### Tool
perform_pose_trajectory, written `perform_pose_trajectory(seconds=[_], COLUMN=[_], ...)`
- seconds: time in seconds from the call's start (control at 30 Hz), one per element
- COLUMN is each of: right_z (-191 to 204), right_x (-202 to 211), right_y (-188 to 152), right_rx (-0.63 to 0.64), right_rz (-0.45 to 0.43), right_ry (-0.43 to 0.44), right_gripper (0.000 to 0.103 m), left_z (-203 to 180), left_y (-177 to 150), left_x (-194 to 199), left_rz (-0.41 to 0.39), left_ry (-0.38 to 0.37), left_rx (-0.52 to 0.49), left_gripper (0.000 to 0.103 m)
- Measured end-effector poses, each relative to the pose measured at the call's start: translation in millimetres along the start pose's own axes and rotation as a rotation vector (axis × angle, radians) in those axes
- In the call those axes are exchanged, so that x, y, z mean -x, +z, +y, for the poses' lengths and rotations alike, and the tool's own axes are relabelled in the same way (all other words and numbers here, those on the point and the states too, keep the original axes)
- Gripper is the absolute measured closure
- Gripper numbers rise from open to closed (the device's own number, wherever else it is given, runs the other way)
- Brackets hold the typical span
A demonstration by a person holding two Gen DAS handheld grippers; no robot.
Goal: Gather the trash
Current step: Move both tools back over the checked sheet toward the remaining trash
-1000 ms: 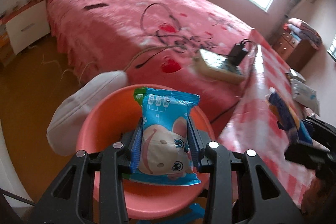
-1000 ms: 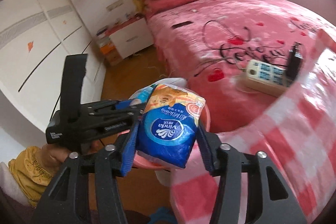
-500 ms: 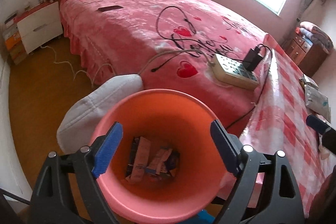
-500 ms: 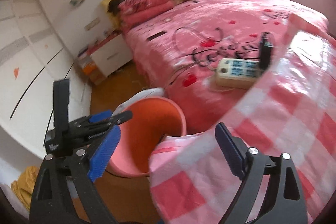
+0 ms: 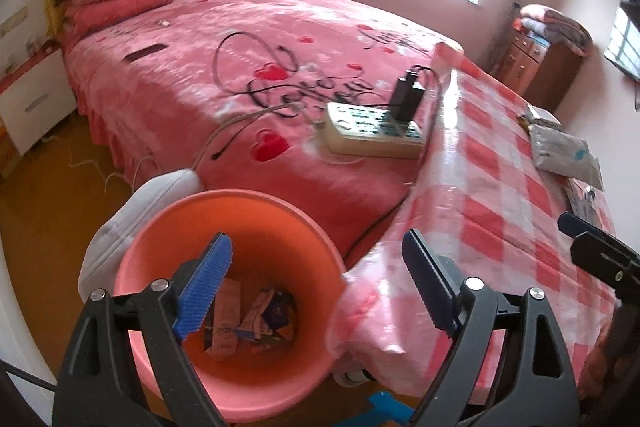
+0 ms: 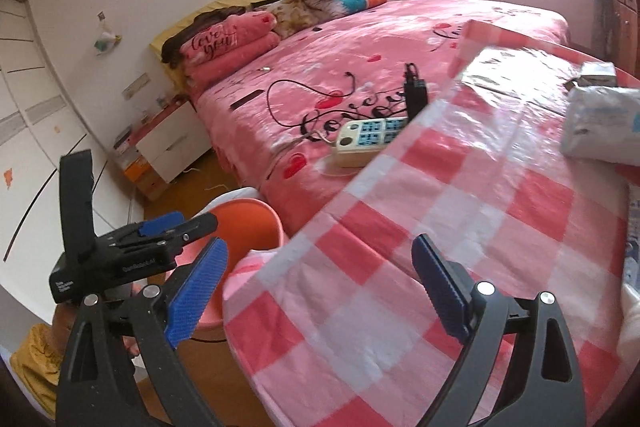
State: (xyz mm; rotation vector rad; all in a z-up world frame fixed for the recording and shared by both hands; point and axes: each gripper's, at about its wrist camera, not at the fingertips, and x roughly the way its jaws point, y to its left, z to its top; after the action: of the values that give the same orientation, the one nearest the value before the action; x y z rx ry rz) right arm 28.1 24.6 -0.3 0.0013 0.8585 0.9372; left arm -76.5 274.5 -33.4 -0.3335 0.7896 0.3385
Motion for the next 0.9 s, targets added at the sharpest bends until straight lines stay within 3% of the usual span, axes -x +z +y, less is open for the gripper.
perform_pose_trajectory(seconds=[0.4,0.9], right_z=[-39.3,-81.8], right_x=[35.1,77.5], right_y=[-10.9,-18.8], right_rx=[-0.051,-0.133], right_rz=[-0.063,-0.146], right_ry=[-0.062,-0.078], right_gripper=[0.008,0.008], left_z=[-58.4,-130.4], left_y=[11.7,26.5], left_x=[11.7,24.6], left_rz=[0.007,-0.042], left_ry=[-0.035,-0.087], left_rx=[-0.094,-0.226], left_gripper=[0.015,0.015])
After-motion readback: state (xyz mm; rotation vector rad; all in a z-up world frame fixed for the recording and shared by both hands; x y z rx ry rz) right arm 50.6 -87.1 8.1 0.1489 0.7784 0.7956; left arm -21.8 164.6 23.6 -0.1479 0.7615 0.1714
